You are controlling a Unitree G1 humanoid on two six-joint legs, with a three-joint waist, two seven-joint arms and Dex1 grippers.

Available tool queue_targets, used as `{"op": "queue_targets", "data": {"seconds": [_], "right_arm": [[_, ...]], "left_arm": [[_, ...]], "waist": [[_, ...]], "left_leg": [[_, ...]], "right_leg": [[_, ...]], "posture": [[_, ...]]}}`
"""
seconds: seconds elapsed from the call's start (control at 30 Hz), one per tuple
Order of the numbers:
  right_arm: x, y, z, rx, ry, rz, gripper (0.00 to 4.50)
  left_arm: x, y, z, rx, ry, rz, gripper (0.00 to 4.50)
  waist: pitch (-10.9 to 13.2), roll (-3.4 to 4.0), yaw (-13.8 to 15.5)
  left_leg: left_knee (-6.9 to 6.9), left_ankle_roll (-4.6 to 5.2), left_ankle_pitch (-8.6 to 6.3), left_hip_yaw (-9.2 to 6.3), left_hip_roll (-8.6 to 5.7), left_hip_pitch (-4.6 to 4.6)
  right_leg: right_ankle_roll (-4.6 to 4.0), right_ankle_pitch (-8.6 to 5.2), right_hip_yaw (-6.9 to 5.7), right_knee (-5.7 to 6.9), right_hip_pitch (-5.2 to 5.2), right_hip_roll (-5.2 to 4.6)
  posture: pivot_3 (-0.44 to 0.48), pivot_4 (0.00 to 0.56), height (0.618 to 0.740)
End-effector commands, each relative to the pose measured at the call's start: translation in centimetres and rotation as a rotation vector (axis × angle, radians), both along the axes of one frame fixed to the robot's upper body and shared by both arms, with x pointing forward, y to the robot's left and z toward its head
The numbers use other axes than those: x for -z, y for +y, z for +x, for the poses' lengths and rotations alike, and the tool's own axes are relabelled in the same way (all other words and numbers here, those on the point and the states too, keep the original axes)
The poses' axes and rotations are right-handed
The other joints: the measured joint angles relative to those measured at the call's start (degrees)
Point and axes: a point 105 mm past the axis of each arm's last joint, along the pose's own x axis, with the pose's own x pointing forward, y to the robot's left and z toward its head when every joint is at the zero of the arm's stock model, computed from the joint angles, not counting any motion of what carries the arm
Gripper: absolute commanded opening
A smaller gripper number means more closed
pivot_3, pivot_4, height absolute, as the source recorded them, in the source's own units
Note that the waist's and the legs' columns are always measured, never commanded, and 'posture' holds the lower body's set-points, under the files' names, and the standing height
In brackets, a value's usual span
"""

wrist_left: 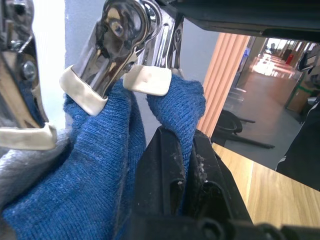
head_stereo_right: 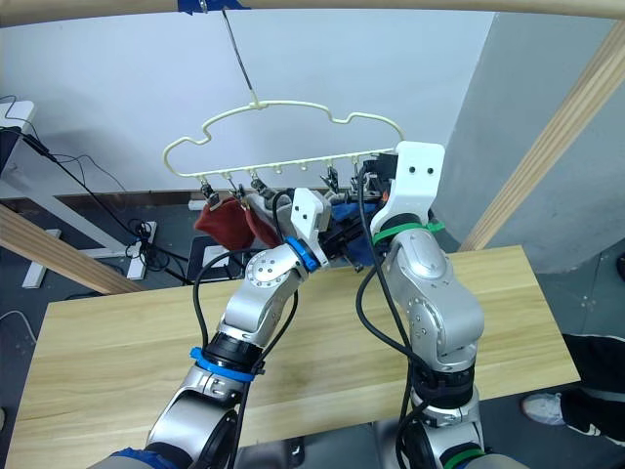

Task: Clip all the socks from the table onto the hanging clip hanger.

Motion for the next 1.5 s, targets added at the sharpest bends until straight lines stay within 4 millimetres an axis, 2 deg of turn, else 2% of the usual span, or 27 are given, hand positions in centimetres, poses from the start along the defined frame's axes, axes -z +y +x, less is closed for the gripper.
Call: {"op": "queue_targets", "data": {"seconds": [0.03,0.2,0.3,0.37,0.43,0.57,0.83,0.93,0.97,1.07,1.13,1.17,1.33,1.4,1.43,1.5], "right_arm": [[-1.1,0.2,-0.8,-0.015,-0.055,0.005,0.00],[-1.1,0.0,-0.9,-0.005,-0.055,0.011,0.00],[-1.0,0.0,-0.9,-0.002,-0.047,0.015,0.77],[-1.2,-0.2,-0.9,0.003,-0.053,0.017,1.50],[-1.4,-0.4,-1.0,0.008,-0.061,0.020,1.50],[-1.8,-0.8,-1.4,-0.003,-0.084,0.023,1.55],[-1.3,-1.7,-2.8,-0.088,-0.095,-0.040,1.55],[-0.5,-2.6,-3.3,-0.130,-0.092,-0.150,1.55],[-0.2,-2.9,-3.6,-0.152,-0.093,-0.199,1.55],[1.0,-3.4,-4.1,-0.212,-0.064,-0.281,1.55],[1.4,-4.0,-4.3,-0.237,-0.065,-0.320,1.93],[1.7,-4.3,-4.7,-0.272,-0.071,-0.368,2.07],[2.9,-6.4,-5.1,-0.417,-0.039,-0.508,3.83],[3.3,-7.4,-5.3,-0.481,-0.014,-0.566,4.48],[3.4,-7.7,-5.3,-0.496,-0.008,-0.579,4.48],[3.8,-8.4,-5.3,-0.543,0.016,-0.605,4.48]], "left_arm": [[-1.8,-0.4,-0.1,0.002,-0.071,-0.024,0.02],[-1.9,-0.3,0.1,-0.007,-0.078,-0.022,0.02],[-1.9,-0.3,0.1,-0.010,-0.088,-0.016,0.00],[-1.9,-0.4,-0.1,0.002,-0.094,-0.017,0.00],[-1.8,-0.3,-0.1,0.004,-0.097,-0.016,0.00],[-1.2,0.1,0.0,0.007,-0.056,-0.002,1.04],[0.8,2.2,-1.5,0.047,-0.037,0.106,3.39],[2.0,4.6,-2.6,0.024,0.001,0.148,4.30],[2.3,5.7,-3.4,0.021,0.015,0.157,4.47],[2.9,7.4,-5.4,0.051,0.068,0.190,4.47],[3.0,8.3,-6.2,0.054,0.109,0.192,4.50],[2.8,10.2,-7.1,0.023,0.131,0.210,4.50],[1.8,16.6,-9.8,-0.149,0.179,0.341,4.50],[3.1,20.3,-10.3,-0.333,0.332,0.434,4.50],[3.4,21.2,-10.5,-0.384,0.378,0.456,4.50],[3.1,22.5,-11.0,-0.422,0.337,0.472,4.50]], "waist": [[0.0,0.00,0.0],[0.0,0.00,0.0],[0.0,0.00,0.0],[0.0,0.00,0.0],[0.0,0.00,0.0],[0.0,0.00,-0.1],[0.0,0.04,-0.3],[-0.1,0.08,-0.2],[-0.1,0.09,-0.2],[-0.2,0.17,-0.4],[-0.3,0.23,-0.2],[-0.4,0.22,-0.1],[-1.9,0.26,0.0],[-2.3,0.23,0.1],[-2.9,0.22,0.3],[-3.7,0.23,0.6]], "left_leg": [[0.00,0.00,0.00,0.00,0.00,0.00],[0.00,0.00,0.00,0.00,0.00,0.00],[0.00,0.00,0.00,0.00,0.00,0.00],[0.00,0.00,0.00,0.00,0.00,0.00],[0.00,0.00,0.00,0.00,0.00,0.00],[0.00,0.00,0.00,0.00,0.00,0.00],[-0.01,0.00,0.00,-0.02,0.02,0.01],[0.01,-0.01,0.01,-0.01,0.02,0.01],[0.00,-0.01,0.01,-0.01,0.02,0.02],[-0.02,-0.01,0.01,0.00,0.04,0.03],[-0.02,-0.02,0.01,-0.01,0.06,0.04],[0.01,-0.02,0.01,-0.02,0.05,0.05],[0.00,-0.02,0.01,0.01,0.05,0.13],[0.03,-0.01,0.01,0.04,0.04,0.13],[0.02,-0.01,0.01,0.04,0.02,0.13],[0.03,0.00,0.00,0.04,0.02,0.19]], "right_leg": [[0.00,0.00,0.00,0.00,0.00,0.00],[0.00,0.00,0.00,0.00,0.00,0.00],[0.00,0.00,0.00,-0.01,0.00,0.00],[0.00,0.00,0.00,-0.01,0.00,0.00],[0.00,0.00,0.00,-0.01,0.00,0.00],[0.00,0.00,0.00,-0.01,0.01,0.00],[0.00,0.00,-0.02,0.00,0.00,0.01],[0.00,0.00,-0.01,0.03,0.01,0.00],[0.00,0.00,-0.01,0.01,0.03,-0.01],[0.00,0.00,0.01,0.02,0.01,0.00],[0.00,0.00,-0.01,0.05,0.00,0.01],[0.00,0.00,-0.02,0.11,0.01,0.01],[0.01,-0.01,0.00,0.11,0.04,0.02],[0.02,-0.01,0.01,0.12,0.04,0.02],[0.02,-0.01,0.01,0.08,0.06,0.01],[0.03,-0.03,0.00,0.07,0.11,0.02]], "posture": [[-0.274,0.279,0.740],[-0.274,0.279,0.740],[-0.274,0.280,0.740],[-0.275,0.280,0.740],[-0.277,0.280,0.740],[-0.276,0.276,0.740],[-0.261,0.250,0.740],[-0.256,0.242,0.740],[-0.253,0.234,0.740],[-0.249,0.226,0.740],[-0.220,0.201,0.740],[-0.220,0.201,0.740],[-0.152,0.156,0.740],[-0.136,0.145,0.740],[-0.136,0.145,0.740],[-0.108,0.117,0.740]]}}
